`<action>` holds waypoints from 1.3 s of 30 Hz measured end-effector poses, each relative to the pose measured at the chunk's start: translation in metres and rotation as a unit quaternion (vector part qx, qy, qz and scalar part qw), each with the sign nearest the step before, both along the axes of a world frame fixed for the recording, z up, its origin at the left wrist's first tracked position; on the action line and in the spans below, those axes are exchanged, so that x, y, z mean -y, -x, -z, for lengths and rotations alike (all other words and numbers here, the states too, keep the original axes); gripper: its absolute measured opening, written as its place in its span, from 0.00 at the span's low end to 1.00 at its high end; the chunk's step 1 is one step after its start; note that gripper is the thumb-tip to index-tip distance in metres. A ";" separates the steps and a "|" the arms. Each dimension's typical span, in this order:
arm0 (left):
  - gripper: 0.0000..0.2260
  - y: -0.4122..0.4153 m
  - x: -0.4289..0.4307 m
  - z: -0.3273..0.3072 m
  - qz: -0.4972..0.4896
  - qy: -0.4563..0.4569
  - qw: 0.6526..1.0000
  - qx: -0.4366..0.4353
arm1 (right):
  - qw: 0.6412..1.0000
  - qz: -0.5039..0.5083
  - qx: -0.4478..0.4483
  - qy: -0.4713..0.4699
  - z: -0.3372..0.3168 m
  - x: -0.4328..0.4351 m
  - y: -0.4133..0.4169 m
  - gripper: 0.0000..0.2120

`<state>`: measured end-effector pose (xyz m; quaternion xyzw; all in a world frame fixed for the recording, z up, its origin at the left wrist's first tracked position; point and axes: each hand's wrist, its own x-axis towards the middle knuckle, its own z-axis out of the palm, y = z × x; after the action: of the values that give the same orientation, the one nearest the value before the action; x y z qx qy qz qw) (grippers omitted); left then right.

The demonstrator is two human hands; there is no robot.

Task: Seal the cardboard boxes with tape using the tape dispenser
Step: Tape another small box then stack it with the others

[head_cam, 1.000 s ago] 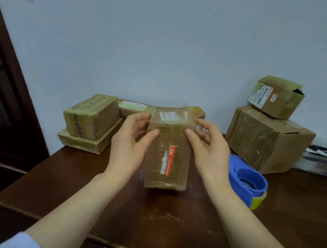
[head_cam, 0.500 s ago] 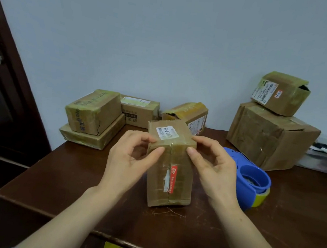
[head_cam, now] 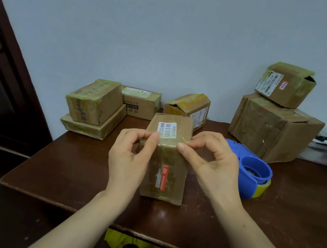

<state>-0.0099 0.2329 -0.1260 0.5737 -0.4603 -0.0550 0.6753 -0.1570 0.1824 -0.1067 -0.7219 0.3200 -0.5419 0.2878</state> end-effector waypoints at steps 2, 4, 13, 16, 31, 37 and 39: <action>0.04 0.003 0.001 0.001 -0.012 -0.006 1.000 -0.004 | 1.000 0.022 -0.020 0.004 0.000 -0.003 -0.001 0.07; 0.06 0.005 0.001 0.000 -0.013 -0.010 1.000 -0.004 | 0.999 0.042 -0.020 0.005 0.000 -0.004 -0.001 0.09; 0.08 0.010 0.001 -0.010 -0.001 -0.071 0.997 -0.033 | 0.990 0.110 0.012 -0.084 -0.001 -0.004 -0.006 0.13; 0.09 0.010 0.001 -0.012 0.009 -0.087 0.994 -0.068 | 0.986 0.122 -0.006 -0.109 -0.001 -0.002 -0.009 0.08; 0.19 0.028 0.008 -0.014 0.042 -0.162 0.975 -0.145 | 0.971 0.036 -0.042 -0.231 -0.004 0.003 -0.024 0.29; 0.18 0.019 0.011 -0.015 0.048 -0.175 0.983 -0.038 | 0.984 0.024 -0.072 -0.160 -0.004 0.011 -0.010 0.11; 0.17 0.021 0.010 -0.015 0.046 -0.175 0.983 -0.032 | 0.984 0.020 -0.051 -0.167 -0.001 0.013 -0.005 0.12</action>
<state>-0.0311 0.2233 -0.1109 0.6591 -0.4474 -0.1843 0.5758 -0.1518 0.1697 -0.1061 -0.6838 0.4348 -0.4490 0.3765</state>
